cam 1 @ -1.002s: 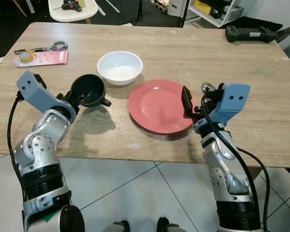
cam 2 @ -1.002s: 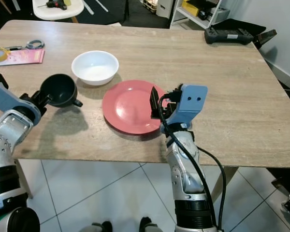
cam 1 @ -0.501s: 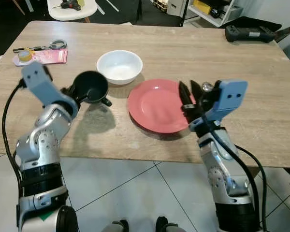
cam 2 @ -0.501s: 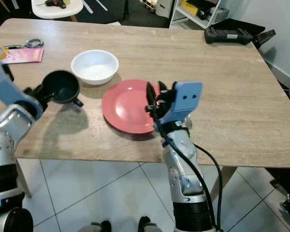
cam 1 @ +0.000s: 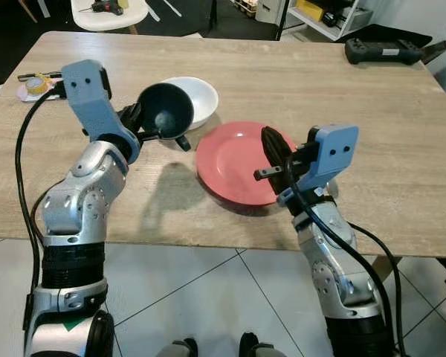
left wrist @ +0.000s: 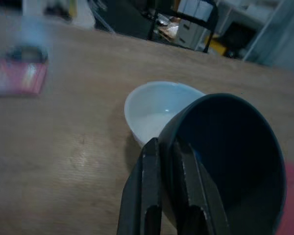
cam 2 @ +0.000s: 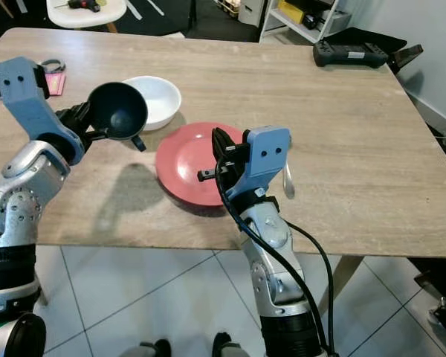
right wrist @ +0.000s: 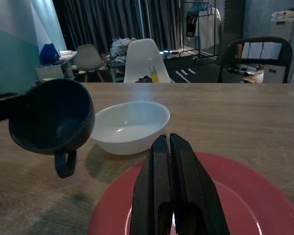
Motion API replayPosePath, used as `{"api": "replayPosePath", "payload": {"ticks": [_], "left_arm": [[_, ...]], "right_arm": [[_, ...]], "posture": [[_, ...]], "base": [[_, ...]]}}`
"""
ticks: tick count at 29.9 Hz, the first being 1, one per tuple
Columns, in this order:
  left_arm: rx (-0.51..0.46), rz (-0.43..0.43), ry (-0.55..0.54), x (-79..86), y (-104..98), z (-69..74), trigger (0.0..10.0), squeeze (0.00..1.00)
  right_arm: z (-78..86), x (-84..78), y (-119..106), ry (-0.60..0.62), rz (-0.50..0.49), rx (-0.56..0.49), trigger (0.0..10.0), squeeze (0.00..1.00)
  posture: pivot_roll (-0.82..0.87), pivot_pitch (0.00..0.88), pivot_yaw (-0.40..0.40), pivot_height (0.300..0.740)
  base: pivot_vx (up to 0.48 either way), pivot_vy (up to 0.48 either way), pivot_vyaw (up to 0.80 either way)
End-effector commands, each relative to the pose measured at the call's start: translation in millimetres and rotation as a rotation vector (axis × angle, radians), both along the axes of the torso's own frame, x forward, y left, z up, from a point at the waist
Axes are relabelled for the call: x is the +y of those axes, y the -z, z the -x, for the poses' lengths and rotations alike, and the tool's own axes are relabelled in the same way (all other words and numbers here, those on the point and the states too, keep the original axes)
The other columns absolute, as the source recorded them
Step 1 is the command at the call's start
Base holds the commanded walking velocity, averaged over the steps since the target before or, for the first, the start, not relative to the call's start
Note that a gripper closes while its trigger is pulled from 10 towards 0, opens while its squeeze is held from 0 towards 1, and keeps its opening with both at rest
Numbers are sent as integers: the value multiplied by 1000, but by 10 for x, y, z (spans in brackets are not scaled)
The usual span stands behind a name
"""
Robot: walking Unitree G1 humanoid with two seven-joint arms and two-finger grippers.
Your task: Setting the table
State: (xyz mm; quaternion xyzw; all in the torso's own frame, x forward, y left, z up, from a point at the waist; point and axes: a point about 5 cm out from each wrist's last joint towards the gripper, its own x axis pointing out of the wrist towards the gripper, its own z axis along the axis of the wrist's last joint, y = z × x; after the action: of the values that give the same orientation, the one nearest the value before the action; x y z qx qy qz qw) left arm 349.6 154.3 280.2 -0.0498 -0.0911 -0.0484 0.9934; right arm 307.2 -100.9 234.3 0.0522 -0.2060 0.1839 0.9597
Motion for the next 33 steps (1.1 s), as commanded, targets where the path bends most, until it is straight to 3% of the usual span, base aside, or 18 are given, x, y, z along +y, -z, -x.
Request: {"api": "replayPosePath", "payload": {"ticks": [1,2,3,4,10,11,17,28,33], "left_arm": [[-93,-148,26,-193,-14,31,10000,0],[-113,-169,41,-247,-25,39,10000,0],[-131,-183,60,-295,-36,51,10000,0],[-155,-213,78,-353,-48,68,10000,0],[-215,-277,135,-502,-64,123,10000,0],[-228,-288,145,-535,-66,136,10000,0],[-277,-328,181,-637,-49,176,10000,0],[-309,-356,243,-794,8,260,10000,0],[-330,-433,111,-676,33,207,10000,0]], "right_arm": [[-19,38,20,21,29,14,10000,0],[-26,60,28,25,45,17,10000,0],[-28,93,29,24,60,13,10000,973],[-28,120,24,21,70,8,10000,1000],[-31,190,0,0,73,4,10000,1000],[-32,210,-3,-10,67,10,10000,0],[-44,263,-9,-9,76,16,10000,0],[-156,185,50,134,101,61,10000,0],[-171,-7,-39,224,11,33,10000,0]], "posture": [[87,176,56,740],[84,175,57,740],[79,171,60,740],[78,171,61,740],[75,166,62,740],[75,166,62,740],[74,163,62,740],[76,165,57,740],[76,167,57,740]], "base": [[0,0,0],[0,0,0],[0,0,0],[0,0,0],[0,0,0],[0,0,0],[0,0,0],[0,0,0],[0,0,0]]}}
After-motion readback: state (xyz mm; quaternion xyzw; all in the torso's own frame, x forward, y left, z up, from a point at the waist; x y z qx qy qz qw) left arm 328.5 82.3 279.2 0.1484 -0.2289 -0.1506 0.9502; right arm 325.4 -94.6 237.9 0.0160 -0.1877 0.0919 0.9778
